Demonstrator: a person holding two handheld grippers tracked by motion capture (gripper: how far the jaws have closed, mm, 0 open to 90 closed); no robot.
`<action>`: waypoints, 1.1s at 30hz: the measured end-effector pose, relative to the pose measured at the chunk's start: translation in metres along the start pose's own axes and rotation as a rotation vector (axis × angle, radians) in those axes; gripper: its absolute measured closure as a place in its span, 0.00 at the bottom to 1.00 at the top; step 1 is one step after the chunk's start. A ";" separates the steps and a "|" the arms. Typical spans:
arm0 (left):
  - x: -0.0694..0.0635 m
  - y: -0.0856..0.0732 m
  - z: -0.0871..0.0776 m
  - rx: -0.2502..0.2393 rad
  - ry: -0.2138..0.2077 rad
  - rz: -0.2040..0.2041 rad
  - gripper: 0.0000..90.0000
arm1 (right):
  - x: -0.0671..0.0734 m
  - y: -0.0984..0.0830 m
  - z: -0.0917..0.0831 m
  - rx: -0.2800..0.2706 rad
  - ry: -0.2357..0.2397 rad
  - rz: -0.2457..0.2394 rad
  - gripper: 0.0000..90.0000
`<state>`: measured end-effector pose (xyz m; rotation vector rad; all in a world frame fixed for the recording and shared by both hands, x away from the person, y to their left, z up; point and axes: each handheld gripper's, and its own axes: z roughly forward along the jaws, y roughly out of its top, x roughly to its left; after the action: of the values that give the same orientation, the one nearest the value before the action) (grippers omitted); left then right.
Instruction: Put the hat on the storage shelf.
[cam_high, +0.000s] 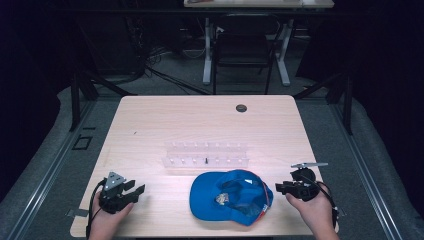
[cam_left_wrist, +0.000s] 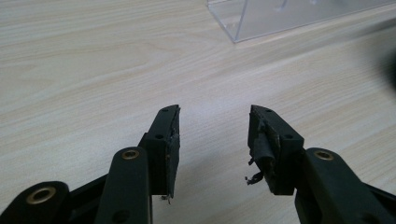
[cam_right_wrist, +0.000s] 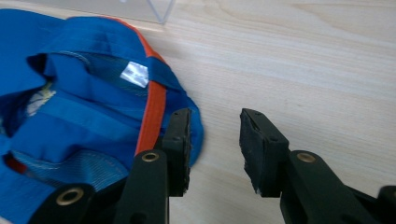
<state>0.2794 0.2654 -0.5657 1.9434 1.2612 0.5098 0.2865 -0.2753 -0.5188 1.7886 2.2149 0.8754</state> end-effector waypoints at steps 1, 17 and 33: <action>0.000 0.000 0.000 0.000 -0.001 0.000 0.60 | 0.000 0.001 -0.001 0.004 0.006 0.006 0.71; -0.003 0.010 0.007 -0.009 -0.025 0.015 0.58 | 0.003 0.017 0.017 0.177 0.008 0.114 0.74; -0.002 0.010 0.010 -0.003 -0.027 0.013 0.58 | 0.008 0.023 0.035 0.304 -0.019 0.147 0.71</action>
<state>0.2910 0.2576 -0.5638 1.9512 1.2303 0.4900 0.3203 -0.2532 -0.5330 2.1050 2.3312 0.5647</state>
